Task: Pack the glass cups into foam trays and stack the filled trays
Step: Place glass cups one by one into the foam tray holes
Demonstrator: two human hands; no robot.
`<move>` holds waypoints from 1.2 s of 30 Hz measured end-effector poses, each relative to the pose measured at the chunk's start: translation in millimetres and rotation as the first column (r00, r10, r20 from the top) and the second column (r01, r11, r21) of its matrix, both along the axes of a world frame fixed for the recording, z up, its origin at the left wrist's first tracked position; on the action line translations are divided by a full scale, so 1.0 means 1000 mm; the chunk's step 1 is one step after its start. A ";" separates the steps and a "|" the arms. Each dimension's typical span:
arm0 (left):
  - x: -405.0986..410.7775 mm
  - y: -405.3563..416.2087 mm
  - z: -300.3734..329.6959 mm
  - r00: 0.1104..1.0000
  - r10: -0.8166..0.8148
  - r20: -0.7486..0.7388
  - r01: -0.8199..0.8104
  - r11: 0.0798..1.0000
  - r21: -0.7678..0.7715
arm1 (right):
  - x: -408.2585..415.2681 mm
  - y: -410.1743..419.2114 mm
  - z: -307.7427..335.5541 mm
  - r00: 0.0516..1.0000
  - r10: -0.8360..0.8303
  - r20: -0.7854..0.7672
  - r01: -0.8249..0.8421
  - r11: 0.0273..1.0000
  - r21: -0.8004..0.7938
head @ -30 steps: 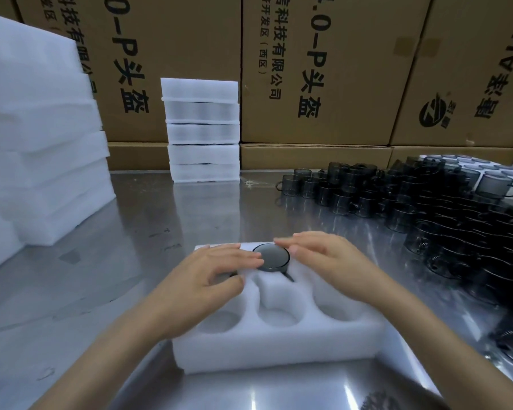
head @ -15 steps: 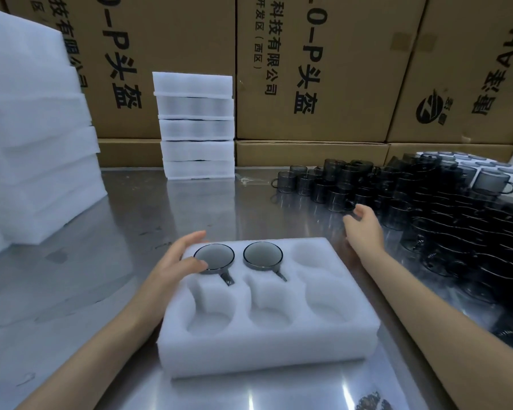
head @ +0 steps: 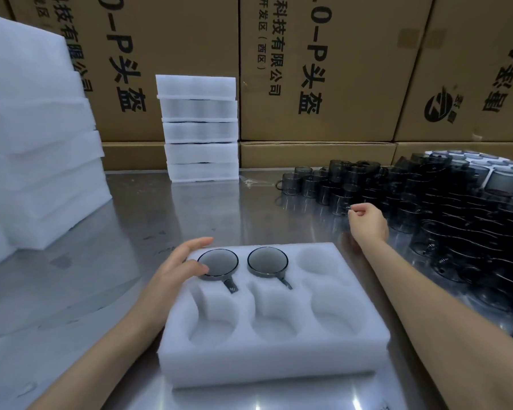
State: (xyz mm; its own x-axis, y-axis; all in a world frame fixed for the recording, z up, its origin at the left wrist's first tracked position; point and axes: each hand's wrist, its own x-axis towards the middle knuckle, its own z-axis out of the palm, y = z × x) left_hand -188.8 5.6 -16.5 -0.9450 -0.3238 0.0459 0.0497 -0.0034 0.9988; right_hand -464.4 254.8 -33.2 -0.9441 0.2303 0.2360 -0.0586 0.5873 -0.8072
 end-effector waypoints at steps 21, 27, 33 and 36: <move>-0.003 0.002 -0.003 0.999 -0.015 -0.042 0.016 0.999 0.034 | 0.000 -0.013 0.006 1.000 0.013 -0.006 -0.012 0.983 0.181; -0.004 0.000 -0.004 0.998 -0.013 -0.062 0.012 0.999 -0.030 | 0.005 -0.007 0.004 0.998 0.059 -0.007 -0.058 0.996 0.074; -0.001 0.002 -0.002 1.000 0.002 -0.024 -0.003 0.999 -0.039 | 0.018 -0.005 0.004 0.998 0.067 -0.005 -0.067 0.997 0.046; 0.001 0.003 -0.001 1.000 0.005 -0.012 -0.005 0.999 -0.033 | 0.023 -0.003 0.005 0.997 0.072 0.008 -0.072 0.997 0.027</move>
